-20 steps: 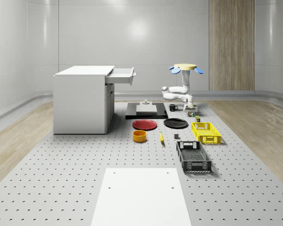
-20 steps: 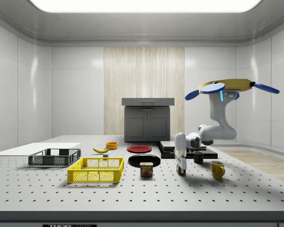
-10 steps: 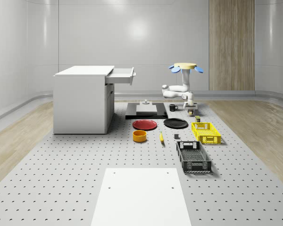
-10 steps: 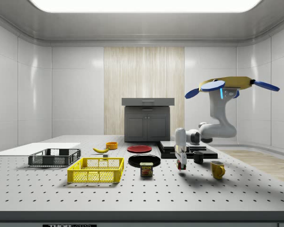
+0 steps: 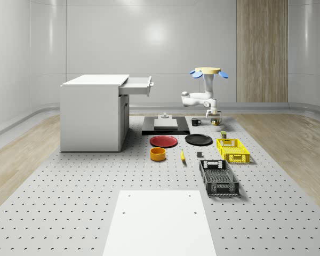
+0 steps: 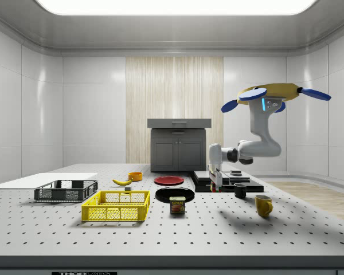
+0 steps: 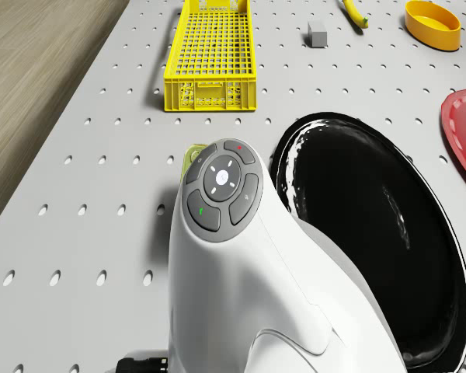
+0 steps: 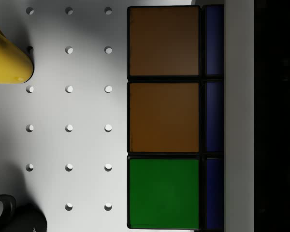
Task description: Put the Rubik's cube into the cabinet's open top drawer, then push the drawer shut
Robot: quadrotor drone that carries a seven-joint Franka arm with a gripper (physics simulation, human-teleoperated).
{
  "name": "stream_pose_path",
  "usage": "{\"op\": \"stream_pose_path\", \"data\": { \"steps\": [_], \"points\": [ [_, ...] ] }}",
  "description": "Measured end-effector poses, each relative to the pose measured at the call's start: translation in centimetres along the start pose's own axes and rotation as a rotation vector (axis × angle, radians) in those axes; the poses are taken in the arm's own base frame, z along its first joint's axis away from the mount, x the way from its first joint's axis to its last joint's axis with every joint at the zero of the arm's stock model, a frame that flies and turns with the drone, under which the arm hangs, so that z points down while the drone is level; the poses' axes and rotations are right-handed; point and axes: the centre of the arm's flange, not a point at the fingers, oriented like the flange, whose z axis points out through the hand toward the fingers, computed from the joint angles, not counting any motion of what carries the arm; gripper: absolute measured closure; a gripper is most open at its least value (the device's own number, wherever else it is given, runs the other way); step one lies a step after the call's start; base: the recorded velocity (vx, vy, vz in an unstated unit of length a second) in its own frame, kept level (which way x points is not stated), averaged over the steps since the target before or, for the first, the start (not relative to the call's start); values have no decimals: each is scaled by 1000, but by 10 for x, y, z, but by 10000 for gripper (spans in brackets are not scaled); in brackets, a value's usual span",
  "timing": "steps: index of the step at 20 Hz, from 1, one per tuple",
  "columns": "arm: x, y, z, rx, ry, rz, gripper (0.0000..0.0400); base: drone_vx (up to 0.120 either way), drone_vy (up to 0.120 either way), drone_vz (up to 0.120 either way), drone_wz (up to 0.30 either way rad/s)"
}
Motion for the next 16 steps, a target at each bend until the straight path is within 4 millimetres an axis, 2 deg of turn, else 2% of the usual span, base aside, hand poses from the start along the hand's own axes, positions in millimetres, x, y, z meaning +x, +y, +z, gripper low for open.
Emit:
{"op": "stream_pose_path", "data": {
  "steps": [9,16],
  "points": [
    [0,0,-1,0,0,0,75,120,-120,120,0],
    [0,0,-1,0,0,0,75,6,-91,120,0]
  ]
}}
